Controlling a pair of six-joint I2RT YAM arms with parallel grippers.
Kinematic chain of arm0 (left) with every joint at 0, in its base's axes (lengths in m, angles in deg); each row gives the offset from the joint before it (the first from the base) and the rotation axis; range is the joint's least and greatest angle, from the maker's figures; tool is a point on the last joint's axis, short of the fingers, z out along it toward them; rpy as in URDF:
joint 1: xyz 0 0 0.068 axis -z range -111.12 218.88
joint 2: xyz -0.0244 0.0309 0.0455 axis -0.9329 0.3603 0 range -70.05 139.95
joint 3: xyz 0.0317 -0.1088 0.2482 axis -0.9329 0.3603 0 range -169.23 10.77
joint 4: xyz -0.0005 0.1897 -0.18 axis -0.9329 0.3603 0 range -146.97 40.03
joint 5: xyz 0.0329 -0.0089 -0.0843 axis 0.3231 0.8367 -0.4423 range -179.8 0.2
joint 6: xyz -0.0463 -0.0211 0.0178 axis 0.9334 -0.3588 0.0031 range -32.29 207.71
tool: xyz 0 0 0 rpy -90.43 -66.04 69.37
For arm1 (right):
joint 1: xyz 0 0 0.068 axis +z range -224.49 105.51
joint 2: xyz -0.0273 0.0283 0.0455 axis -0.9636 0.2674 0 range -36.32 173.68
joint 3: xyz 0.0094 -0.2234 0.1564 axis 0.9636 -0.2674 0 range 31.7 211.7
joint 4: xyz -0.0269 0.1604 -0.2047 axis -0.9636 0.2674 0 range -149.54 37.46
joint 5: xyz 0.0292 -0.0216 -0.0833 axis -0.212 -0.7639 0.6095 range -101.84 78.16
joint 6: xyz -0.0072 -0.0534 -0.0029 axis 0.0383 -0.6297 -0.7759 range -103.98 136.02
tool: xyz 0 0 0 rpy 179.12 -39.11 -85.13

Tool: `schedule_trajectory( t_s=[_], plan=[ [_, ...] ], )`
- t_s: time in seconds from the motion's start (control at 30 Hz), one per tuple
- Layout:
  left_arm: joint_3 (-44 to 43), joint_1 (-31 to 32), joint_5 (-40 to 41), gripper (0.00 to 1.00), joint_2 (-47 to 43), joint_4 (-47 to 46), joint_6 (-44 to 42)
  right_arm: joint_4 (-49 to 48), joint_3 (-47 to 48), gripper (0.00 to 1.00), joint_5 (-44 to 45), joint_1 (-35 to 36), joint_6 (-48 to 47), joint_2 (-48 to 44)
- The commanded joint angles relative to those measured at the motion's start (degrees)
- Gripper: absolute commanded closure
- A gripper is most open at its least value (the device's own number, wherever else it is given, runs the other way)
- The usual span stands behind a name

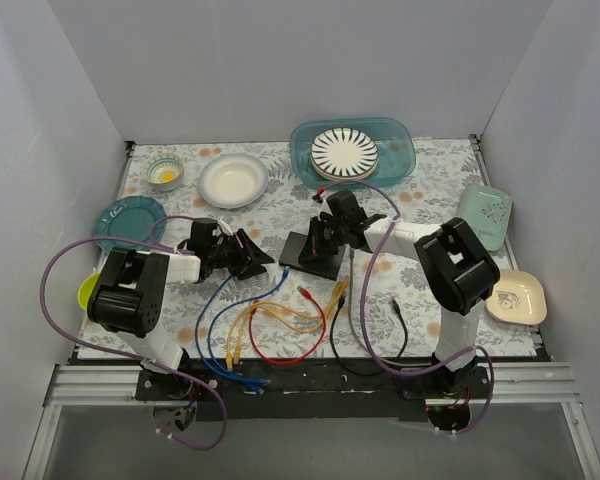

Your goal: Pull the plug from the switch port

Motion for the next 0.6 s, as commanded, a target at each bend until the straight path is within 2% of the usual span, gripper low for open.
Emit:
schedule_trajectory(
  t_s=[0.0,0.2,0.4,0.57],
  plan=[
    [0.12,0.62,-3.17,0.56,-0.02,-5.04,1.55,-5.68,0.46,0.99,-3.76,-3.18,6.36,5.03],
    [0.03,3.26,-2.91,0.60,1.39,-6.63,2.43,-5.59,0.90,0.99,-3.85,-3.88,6.71,7.59],
    [-0.76,6.86,0.51,0.64,2.79,-3.03,-0.38,-6.38,-1.47,0.99,-3.85,-4.06,6.98,7.50],
    [0.11,7.57,3.15,0.65,3.94,-3.46,1.37,-6.73,-2.18,0.99,-4.11,-4.23,6.89,7.41]
  ],
)
